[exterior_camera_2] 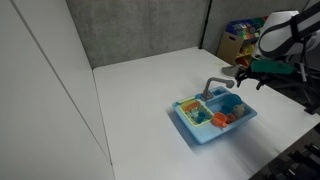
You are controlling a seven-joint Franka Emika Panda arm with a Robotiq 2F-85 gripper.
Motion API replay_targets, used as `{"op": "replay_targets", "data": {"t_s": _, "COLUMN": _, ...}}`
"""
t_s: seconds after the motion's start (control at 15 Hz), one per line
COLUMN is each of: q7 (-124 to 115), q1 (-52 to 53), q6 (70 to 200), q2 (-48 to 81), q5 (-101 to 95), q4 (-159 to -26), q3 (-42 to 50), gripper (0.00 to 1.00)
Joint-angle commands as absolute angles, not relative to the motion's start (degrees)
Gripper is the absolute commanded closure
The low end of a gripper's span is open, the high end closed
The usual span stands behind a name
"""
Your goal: Remove the white bottle from the sink
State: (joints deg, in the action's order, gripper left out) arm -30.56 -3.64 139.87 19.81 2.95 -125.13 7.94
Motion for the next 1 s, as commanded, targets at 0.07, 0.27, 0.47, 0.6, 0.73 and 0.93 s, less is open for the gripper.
{"op": "replay_targets", "data": {"t_s": 0.07, "q7": -30.2, "q1": -2.8, "q6": 139.8, "q2": 20.2, "q5": 3.3, "q4": -125.0, "q3": 8.8, "gripper": 0.0}}
{"op": "replay_targets", "data": {"t_s": 0.27, "q7": -30.2, "q1": -2.7, "q6": 139.8, "q2": 20.2, "q5": 3.3, "q4": -125.0, "q3": 8.8, "gripper": 0.0}}
{"op": "replay_targets", "data": {"t_s": 0.47, "q7": -28.3, "q1": -2.4, "q6": 142.4, "q2": 20.4, "q5": 3.3, "q4": -126.4, "q3": 8.1, "gripper": 0.0}}
{"op": "replay_targets", "data": {"t_s": 0.6, "q7": -27.1, "q1": -2.1, "q6": 143.7, "q2": 21.1, "q5": 3.2, "q4": -126.9, "q3": 7.9, "gripper": 0.0}}
{"op": "replay_targets", "data": {"t_s": 0.73, "q7": -25.4, "q1": -1.9, "q6": 146.0, "q2": 21.9, "q5": 3.2, "q4": -127.7, "q3": 7.7, "gripper": 0.0}}
{"op": "replay_targets", "data": {"t_s": 0.93, "q7": -23.1, "q1": -1.6, "q6": 148.6, "q2": 23.0, "q5": 3.0, "q4": -128.7, "q3": 7.8, "gripper": 0.0}}
